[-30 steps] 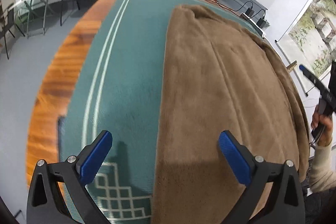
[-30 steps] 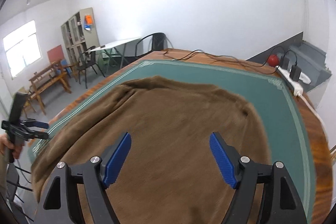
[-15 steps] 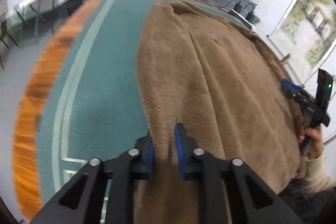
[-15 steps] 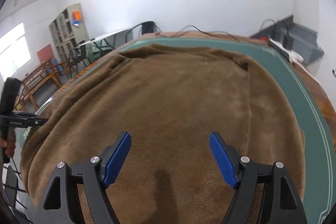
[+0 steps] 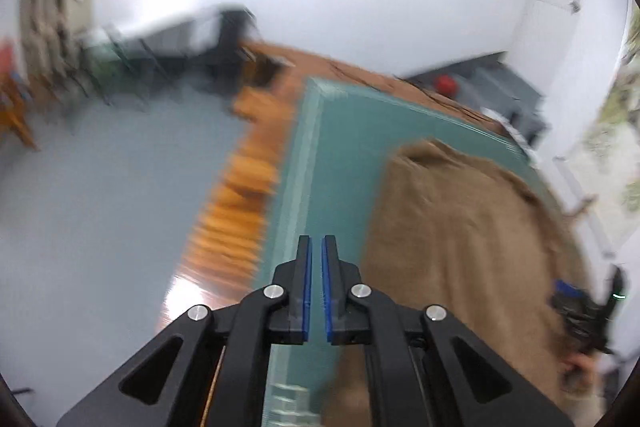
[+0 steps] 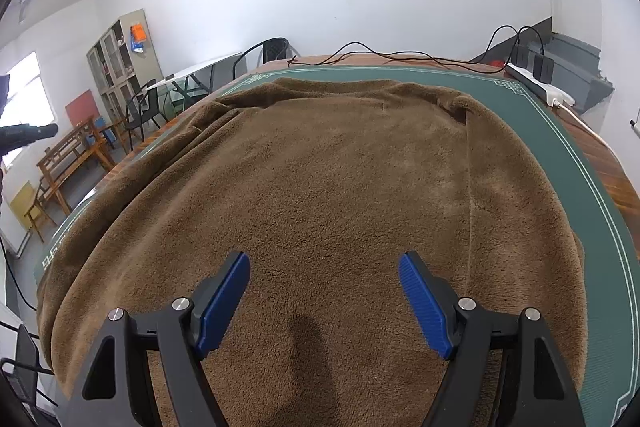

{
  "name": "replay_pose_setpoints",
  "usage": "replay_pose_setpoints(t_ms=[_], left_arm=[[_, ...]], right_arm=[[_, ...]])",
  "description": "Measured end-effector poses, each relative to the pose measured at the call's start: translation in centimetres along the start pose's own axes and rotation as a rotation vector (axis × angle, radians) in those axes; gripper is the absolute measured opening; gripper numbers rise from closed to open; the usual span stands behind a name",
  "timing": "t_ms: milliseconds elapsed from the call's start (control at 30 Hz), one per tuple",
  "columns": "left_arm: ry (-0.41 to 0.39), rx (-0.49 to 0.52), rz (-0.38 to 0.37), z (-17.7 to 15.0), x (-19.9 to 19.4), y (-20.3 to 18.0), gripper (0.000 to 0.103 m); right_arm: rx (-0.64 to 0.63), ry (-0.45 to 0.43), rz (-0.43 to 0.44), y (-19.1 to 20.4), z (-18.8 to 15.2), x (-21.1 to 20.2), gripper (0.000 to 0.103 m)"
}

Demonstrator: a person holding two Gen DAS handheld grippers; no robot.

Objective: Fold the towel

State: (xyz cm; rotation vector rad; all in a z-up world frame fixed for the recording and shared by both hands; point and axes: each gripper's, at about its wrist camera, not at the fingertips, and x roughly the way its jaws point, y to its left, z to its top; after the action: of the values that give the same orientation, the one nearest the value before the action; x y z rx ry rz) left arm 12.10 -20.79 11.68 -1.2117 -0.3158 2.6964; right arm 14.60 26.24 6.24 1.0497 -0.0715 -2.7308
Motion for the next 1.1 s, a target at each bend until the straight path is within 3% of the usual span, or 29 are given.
replay_pose_setpoints(t_ms=[33,100,167,267,400,533,633,733,767,867,1100], left_arm=[[0.037,-0.013,-0.063,-0.5,0.9,0.2,0.021],[0.087,-0.013,-0.106,-2.1,2.7,-0.2,0.059],[0.123,-0.023,-0.153,-3.6,4.1,-0.1,0.075],[0.163,-0.076,-0.230,-5.3,5.5,0.9,0.079],[0.244,-0.119,-0.319,-7.0,7.9,1.0,0.079],[0.260,-0.070,-0.387,-7.8,8.9,0.1,0.079],[0.287,-0.026,-0.387,-8.3,9.0,-1.4,0.076],[0.313,0.018,-0.387,-8.8,9.1,-2.8,0.026],[0.322,0.032,-0.387,-9.0,9.2,-3.3,0.024],[0.304,0.027,-0.285,-8.5,8.1,-3.4,0.018],[0.029,0.146,0.175,-2.9,1.5,-3.8,0.013]], right_arm=[[0.006,0.000,0.003,-0.1,0.0,0.0,0.079],[0.019,0.001,0.008,-0.3,0.0,0.1,0.079],[0.031,0.008,0.014,-0.5,0.0,0.2,0.079],[0.031,0.015,0.016,-0.5,0.0,0.4,0.079],[0.027,0.013,0.013,-0.2,-0.1,0.3,0.079],[0.034,0.009,0.012,-0.2,-0.1,0.2,0.079],[0.037,0.010,0.008,-0.2,-0.1,0.3,0.079],[0.034,0.014,0.006,-0.3,0.0,0.4,0.079],[0.035,0.015,0.006,-0.3,0.0,0.4,0.079],[0.041,0.012,0.005,-0.5,0.0,0.4,0.079],[0.042,0.011,-0.001,-0.5,0.0,0.4,0.079]])
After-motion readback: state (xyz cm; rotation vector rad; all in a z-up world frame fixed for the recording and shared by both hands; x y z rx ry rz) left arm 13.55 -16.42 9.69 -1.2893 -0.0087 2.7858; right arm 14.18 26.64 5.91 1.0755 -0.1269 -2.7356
